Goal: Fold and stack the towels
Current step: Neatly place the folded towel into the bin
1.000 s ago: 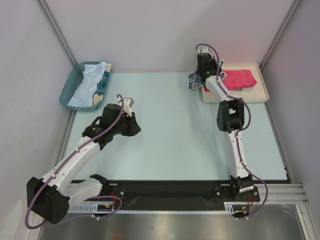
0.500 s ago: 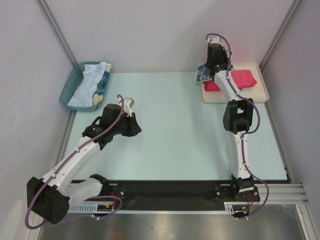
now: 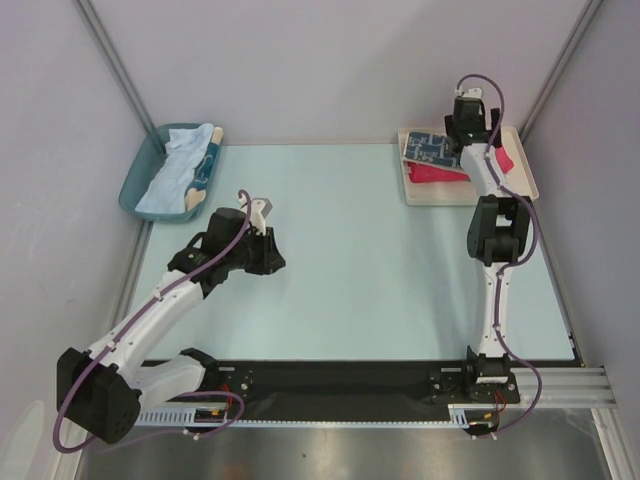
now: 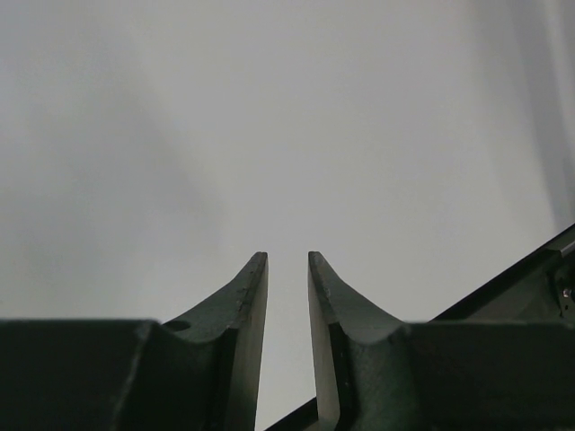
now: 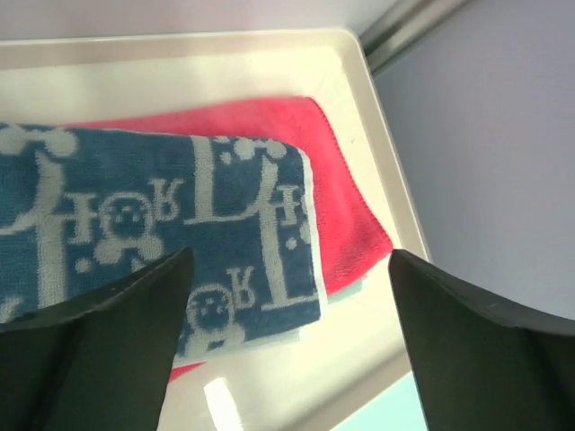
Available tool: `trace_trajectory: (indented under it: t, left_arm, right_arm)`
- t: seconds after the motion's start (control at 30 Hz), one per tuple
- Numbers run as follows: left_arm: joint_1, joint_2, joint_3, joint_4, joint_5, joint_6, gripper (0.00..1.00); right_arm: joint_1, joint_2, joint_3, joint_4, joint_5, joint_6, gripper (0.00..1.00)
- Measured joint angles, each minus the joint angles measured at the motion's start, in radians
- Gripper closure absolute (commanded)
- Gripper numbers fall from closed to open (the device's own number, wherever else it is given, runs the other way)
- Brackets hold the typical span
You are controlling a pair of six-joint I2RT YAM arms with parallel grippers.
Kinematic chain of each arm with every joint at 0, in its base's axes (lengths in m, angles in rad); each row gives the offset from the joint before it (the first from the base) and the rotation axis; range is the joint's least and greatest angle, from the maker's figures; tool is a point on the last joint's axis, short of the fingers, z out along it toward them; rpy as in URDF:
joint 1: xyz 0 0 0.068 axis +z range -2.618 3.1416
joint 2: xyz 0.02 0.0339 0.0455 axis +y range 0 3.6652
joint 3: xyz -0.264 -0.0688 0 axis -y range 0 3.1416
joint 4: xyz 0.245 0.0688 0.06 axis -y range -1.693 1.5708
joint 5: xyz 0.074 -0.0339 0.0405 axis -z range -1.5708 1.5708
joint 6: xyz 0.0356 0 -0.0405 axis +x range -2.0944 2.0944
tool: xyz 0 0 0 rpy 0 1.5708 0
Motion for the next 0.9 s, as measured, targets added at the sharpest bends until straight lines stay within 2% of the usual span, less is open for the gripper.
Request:
trace_trajectory:
  t: [0.23,0.37,0.5,0.67,0.8,0.9]
  left_arm:
    - [0.006,-0.005,-0.002,0.000,0.000,0.001,0.69]
    - [0.012,-0.024,-0.002,0.000,-0.002,0.001,0.69]
    - [0.021,-0.055,-0.002,0.000,-0.002,0.001,0.68]
    - [0.050,-0.089,-0.002,0.004,-0.002,0.001,0.68]
    - [0.067,-0.100,-0.002,0.007,-0.001,0.001,0.68]
    - [0.079,-0.108,-0.002,0.008,0.002,0.001,0.67]
  right_arm:
    - [-0.071,-0.034,-0.010,-0.090,-0.153,0.187,0.00]
    - [-0.060,-0.153,-0.103,-0.117,-0.262,0.308,0.00]
    - [0.009,-0.416,-0.397,-0.058,-0.340,0.405,0.00]
    - [0.171,-0.788,-0.803,0.068,-0.372,0.498,0.00]
    - [0.260,-0.992,-1.069,0.151,-0.377,0.546,0.00]
    - [0.291,-1.085,-1.240,0.172,-0.365,0.578,0.00]
